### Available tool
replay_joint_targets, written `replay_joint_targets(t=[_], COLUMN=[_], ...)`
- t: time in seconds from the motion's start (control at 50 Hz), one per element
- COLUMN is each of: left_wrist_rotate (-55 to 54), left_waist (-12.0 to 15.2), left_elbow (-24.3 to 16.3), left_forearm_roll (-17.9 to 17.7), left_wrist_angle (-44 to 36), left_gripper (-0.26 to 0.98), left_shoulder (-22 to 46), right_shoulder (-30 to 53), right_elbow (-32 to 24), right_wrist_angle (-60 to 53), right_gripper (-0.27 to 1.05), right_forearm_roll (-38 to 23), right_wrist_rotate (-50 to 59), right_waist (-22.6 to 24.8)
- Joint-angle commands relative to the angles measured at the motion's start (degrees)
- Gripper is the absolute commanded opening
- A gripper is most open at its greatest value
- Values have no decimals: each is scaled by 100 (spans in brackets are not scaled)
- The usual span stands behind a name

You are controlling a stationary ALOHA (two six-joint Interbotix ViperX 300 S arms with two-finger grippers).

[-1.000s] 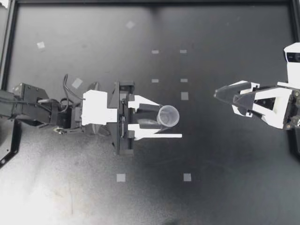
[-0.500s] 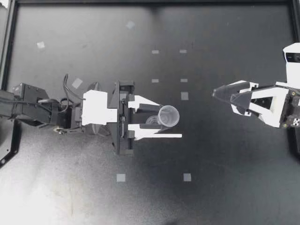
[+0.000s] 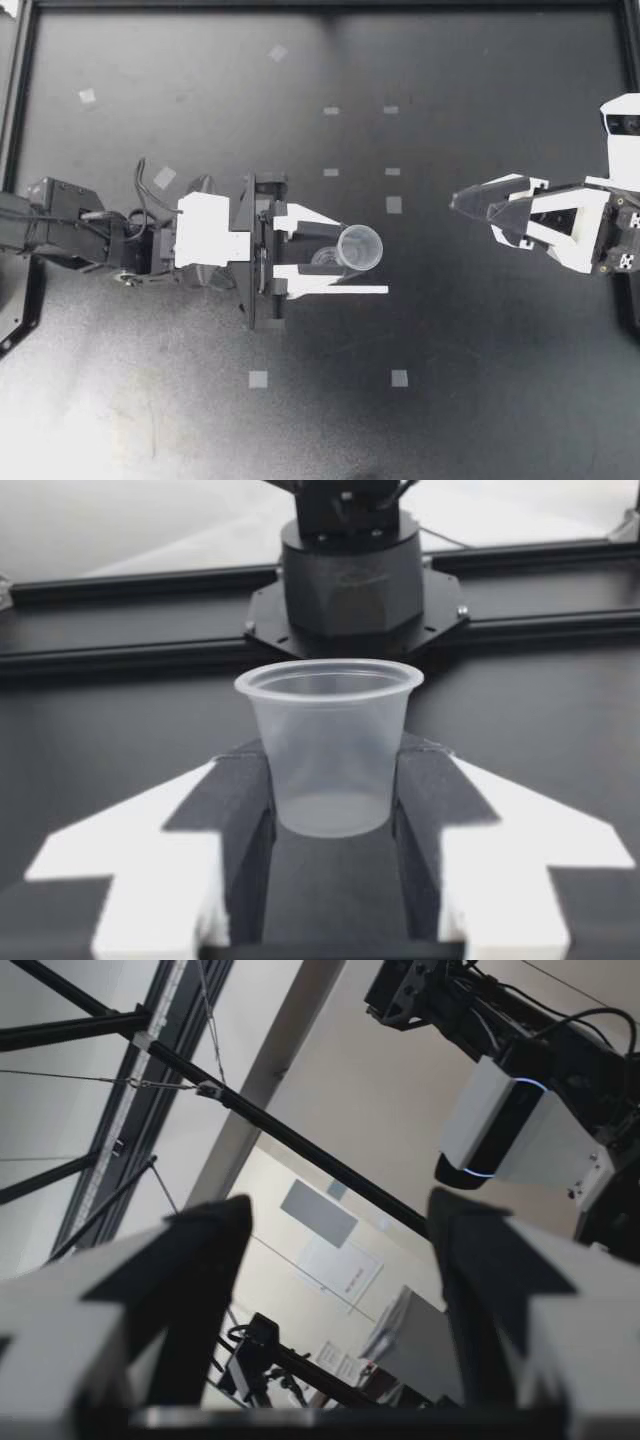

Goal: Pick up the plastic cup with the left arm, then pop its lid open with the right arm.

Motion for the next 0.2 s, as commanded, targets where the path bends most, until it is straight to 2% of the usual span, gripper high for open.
replay_joint_targets(t=[0.0, 0.18], left_wrist_rotate=[0, 0], left_waist=[9, 9], left_elbow=[-114, -123], left_forearm_roll=[0, 0], left_wrist_angle=[18, 44], left_gripper=[24, 24], left_shoulder=[-70, -70], right_shoulder=[9, -35], right_elbow=[-62, 9], right_wrist_angle=[88, 562], right_gripper=[69, 69], right_forearm_roll=[-9, -97], right_wrist_rotate=[-141, -1345], right_waist=[-26, -26])
